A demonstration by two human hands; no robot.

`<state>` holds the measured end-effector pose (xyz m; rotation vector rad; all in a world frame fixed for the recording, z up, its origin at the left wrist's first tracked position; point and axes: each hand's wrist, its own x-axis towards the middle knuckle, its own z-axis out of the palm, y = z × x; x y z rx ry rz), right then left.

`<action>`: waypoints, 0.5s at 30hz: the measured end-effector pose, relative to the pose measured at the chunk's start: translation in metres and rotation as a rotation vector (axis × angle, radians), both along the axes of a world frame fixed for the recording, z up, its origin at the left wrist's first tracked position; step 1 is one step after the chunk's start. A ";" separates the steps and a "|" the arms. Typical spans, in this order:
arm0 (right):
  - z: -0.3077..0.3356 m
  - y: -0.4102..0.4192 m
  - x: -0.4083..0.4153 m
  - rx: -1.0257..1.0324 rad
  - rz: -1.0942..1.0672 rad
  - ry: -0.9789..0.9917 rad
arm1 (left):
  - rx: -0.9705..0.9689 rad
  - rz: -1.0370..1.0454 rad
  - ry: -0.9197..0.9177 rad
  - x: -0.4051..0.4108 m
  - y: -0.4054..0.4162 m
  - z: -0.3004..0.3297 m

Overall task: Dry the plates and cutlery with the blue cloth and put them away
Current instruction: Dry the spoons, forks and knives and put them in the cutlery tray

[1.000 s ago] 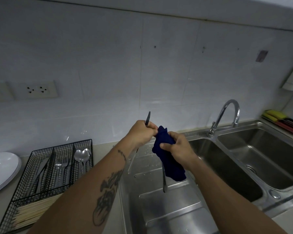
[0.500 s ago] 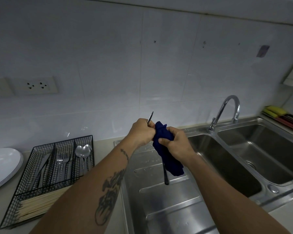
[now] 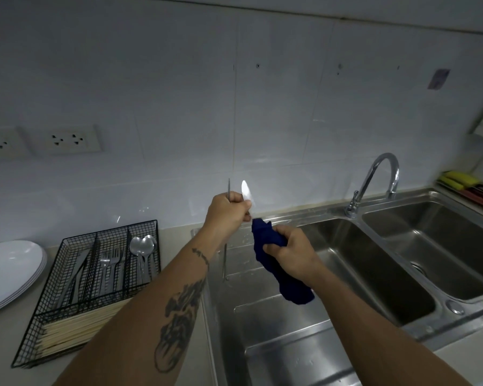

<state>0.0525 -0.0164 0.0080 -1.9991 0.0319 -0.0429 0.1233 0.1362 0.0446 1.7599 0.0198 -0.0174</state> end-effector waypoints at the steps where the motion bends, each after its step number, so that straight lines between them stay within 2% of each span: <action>1: 0.002 0.001 0.001 0.007 -0.001 -0.013 | -0.004 -0.008 -0.008 -0.001 -0.001 0.001; 5: -0.002 0.002 -0.003 0.024 0.033 0.005 | -0.068 0.070 -0.007 -0.006 -0.002 -0.002; 9: -0.009 -0.003 -0.014 -0.046 0.051 0.059 | -0.078 0.105 0.047 -0.010 0.001 -0.015; 15: 0.007 0.009 -0.002 -0.051 0.040 0.003 | -0.092 0.119 0.049 -0.012 0.004 -0.007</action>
